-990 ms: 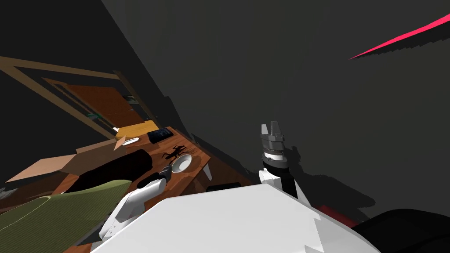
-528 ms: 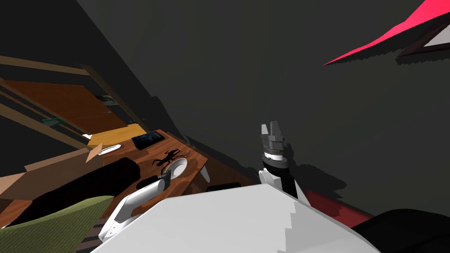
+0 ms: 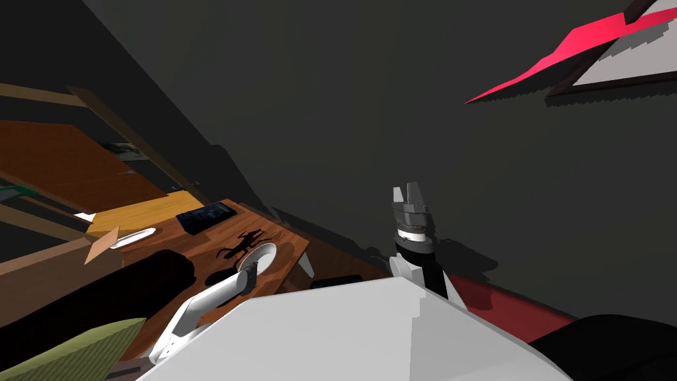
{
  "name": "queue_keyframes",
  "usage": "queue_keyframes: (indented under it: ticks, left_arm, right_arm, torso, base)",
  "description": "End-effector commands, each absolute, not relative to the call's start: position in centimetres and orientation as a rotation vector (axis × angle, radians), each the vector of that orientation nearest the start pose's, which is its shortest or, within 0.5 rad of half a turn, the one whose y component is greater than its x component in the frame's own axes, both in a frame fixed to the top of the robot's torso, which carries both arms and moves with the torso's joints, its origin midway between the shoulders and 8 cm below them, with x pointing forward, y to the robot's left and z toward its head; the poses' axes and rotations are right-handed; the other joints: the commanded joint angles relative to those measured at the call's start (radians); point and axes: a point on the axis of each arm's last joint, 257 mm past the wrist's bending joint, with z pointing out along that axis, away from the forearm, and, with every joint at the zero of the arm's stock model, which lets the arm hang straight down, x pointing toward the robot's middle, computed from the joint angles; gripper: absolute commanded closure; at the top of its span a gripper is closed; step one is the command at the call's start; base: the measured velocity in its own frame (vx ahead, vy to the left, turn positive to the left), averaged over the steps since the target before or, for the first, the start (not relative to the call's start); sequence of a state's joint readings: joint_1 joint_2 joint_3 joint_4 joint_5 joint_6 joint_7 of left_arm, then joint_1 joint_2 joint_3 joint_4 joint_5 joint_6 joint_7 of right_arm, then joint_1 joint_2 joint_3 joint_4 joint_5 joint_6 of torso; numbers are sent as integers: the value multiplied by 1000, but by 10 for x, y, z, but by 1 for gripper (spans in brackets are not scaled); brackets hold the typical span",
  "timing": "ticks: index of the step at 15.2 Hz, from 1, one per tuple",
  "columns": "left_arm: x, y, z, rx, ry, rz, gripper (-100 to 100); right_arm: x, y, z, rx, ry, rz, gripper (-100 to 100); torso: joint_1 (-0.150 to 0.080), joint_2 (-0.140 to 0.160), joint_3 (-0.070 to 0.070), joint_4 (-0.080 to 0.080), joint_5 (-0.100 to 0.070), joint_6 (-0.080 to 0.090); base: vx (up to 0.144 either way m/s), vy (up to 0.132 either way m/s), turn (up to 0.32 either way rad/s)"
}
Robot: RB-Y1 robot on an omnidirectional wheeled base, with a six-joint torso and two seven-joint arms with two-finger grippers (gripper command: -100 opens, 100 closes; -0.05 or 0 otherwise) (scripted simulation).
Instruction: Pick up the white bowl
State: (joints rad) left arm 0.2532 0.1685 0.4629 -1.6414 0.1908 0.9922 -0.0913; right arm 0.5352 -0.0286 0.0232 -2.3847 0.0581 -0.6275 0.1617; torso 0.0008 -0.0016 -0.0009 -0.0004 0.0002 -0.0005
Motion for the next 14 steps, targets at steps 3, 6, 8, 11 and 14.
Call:
queue_keyframes:
  ticks: [3, 6, 8, 11, 14]
  left_arm:
    - [277, 489, -470, -2211, 1447, -235, -100]
    - [277, 488, -473, -2213, 1448, -235, -100]
    - [278, 488, -473, -2211, 1447, -236, 100]
    - [277, 488, -474, -2214, 1446, -236, 100]
    - [275, 491, -460, -2214, 1446, -234, 100]
  right_arm:
    - [298, -254, 79, 389, 556, 1169, 0]
    - [298, -254, 79, 389, 556, 1169, 0]
    - [298, -254, 79, 389, 556, 1169, 0]
    - [298, -254, 79, 389, 556, 1169, 0]
    - [298, -254, 79, 389, 556, 1169, 0]
  torso:
    - [0, -1, 0, 0, 0, 0]
    - [1, -2, -1, 0, 0, 0]
    - [0, -1, 0, 0, 0, 0]
    - [-1, 0, 0, 0, 0, 0]
    - [-3, 1, 1, 1, -2, 1]
  base:
    - [13, 20, 9]
    - [19, 26, 6]
    - [2, 3, -1]
    - [0, 0, 0]
    - [-12, -27, -16]
